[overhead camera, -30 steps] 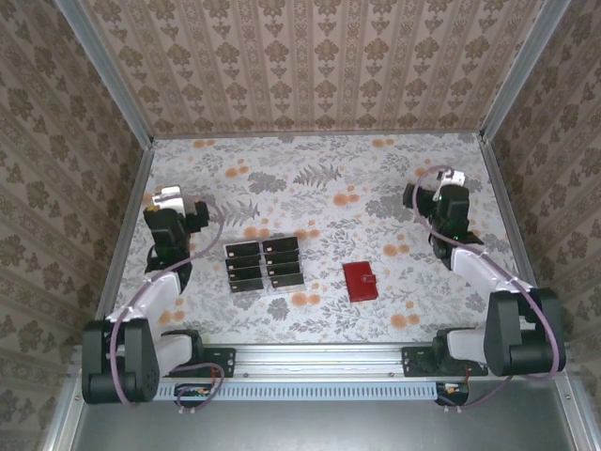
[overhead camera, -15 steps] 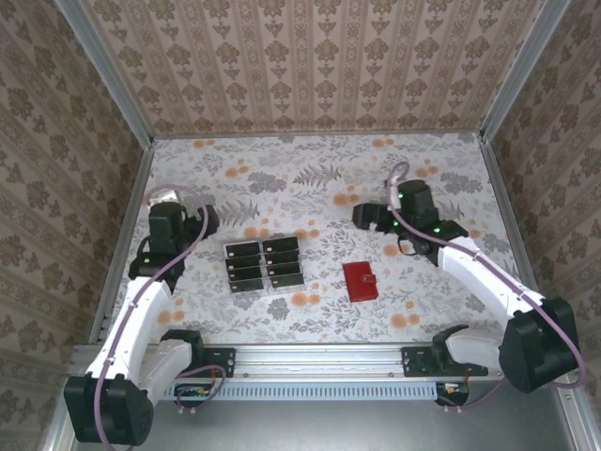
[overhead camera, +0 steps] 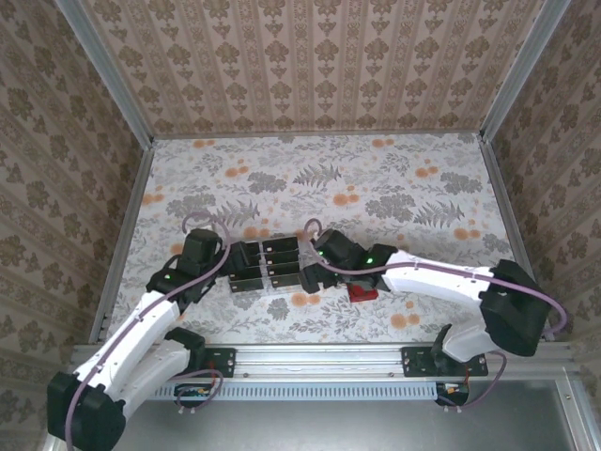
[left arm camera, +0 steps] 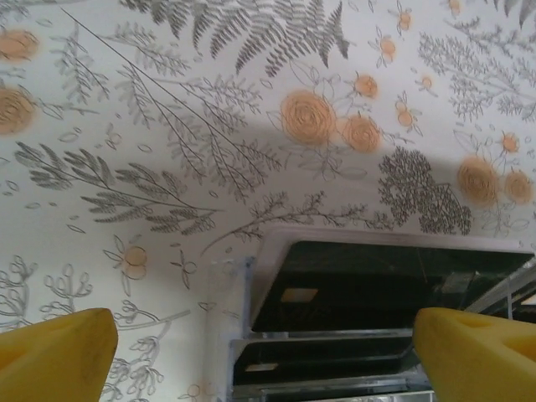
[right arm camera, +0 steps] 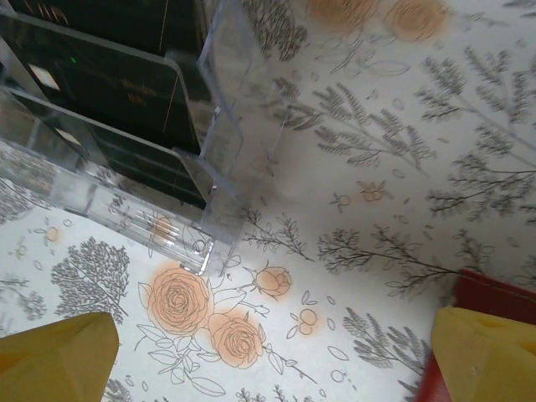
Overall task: Put the credit cards into the card holder
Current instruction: Move the storage box to the top-center of the table.
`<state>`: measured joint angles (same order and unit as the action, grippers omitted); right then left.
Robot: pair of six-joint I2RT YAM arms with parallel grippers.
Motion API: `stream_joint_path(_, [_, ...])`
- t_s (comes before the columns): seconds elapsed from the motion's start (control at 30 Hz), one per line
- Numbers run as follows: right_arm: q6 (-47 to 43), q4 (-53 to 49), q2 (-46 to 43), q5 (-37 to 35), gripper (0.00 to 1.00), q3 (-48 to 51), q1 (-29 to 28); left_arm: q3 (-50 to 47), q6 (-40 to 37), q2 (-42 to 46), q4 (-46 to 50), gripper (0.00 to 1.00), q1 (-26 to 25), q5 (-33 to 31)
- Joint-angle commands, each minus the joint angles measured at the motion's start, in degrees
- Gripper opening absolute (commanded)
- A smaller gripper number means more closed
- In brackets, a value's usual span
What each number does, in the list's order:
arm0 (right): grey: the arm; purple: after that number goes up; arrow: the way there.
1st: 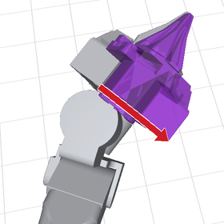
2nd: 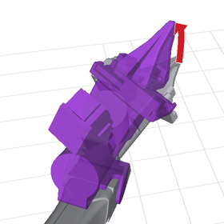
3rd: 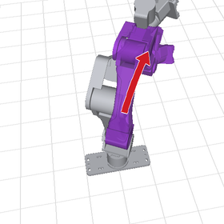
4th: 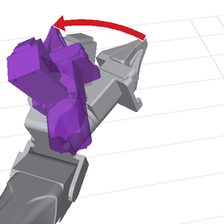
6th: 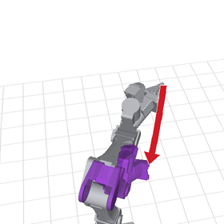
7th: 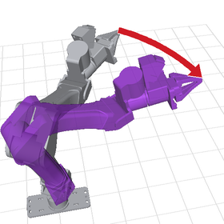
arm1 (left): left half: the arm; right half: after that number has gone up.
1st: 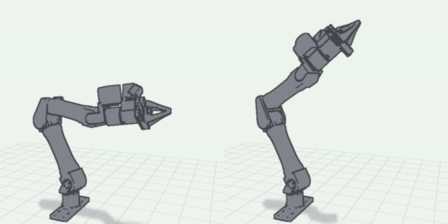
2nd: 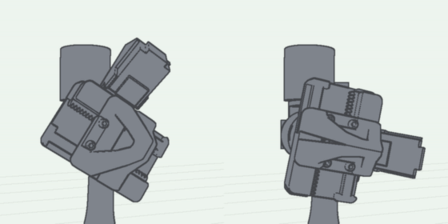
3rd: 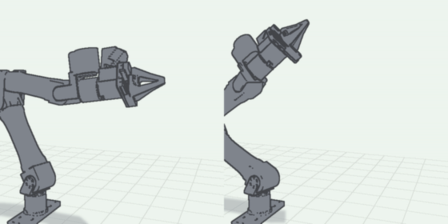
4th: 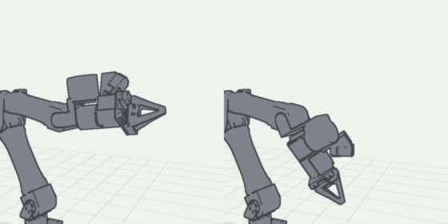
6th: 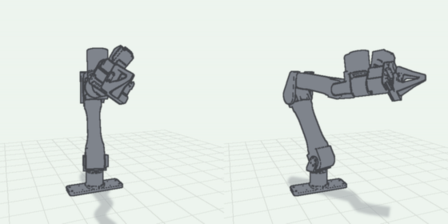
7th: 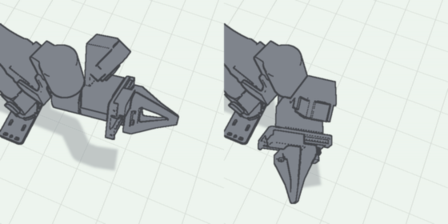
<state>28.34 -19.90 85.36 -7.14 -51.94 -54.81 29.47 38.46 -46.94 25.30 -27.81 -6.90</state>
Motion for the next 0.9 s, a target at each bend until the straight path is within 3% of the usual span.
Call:
stream_joint_path(0.0, [1.66, 0.23, 3.02, -3.85, 0.97, -2.49, -1.67, -1.43, 3.04, -0.17, -4.02, 1.00, -1.14, -1.60])
stream_joint_path(0.43, [2.68, 1.66, 11.91, -9.77, 0.93, -5.80, -1.93, -1.80, 5.11, -6.16, -11.67, 1.00, -1.76, 1.85])
stream_joint_path(0.87, [6.09, 3.60, 14.76, -13.96, 0.90, -6.06, 3.62, 4.12, 3.40, -18.71, -18.55, 1.00, -3.11, 4.78])
